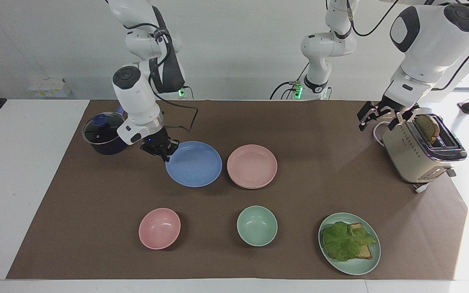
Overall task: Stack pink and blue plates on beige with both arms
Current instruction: 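Slide the blue plate with the right gripper onto the pink plate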
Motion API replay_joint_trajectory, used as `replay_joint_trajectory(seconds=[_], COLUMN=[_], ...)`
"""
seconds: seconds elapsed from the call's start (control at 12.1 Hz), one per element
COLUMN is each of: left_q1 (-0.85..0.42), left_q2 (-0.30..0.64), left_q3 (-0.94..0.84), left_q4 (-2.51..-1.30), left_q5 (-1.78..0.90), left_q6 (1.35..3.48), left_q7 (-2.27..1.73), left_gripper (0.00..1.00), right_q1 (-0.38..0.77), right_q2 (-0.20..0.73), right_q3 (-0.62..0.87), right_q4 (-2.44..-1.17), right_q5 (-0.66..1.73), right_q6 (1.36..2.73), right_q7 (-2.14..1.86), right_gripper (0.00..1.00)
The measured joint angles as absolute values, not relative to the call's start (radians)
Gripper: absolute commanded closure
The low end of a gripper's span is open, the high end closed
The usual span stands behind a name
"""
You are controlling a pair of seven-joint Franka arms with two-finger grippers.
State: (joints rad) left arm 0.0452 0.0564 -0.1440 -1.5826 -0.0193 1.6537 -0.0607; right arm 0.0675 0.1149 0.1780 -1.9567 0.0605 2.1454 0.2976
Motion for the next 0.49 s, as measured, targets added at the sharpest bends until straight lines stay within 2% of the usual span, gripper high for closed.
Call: replay_joint_trajectory(seconds=[0.49], left_q1=[0.045], left_q2=[0.056], left_q3=[-0.144], left_q4=[-1.583], left_q5=[-0.019], left_q6=[1.654], left_q7=[-0.061], left_gripper=[0.0], right_q1=[0.207], right_q2=[0.139], right_q3=[0.181], right_q4=[-1.976], right_q5=[0.18], right_q6=[2.181], right_q7=[0.346], right_gripper=[1.0])
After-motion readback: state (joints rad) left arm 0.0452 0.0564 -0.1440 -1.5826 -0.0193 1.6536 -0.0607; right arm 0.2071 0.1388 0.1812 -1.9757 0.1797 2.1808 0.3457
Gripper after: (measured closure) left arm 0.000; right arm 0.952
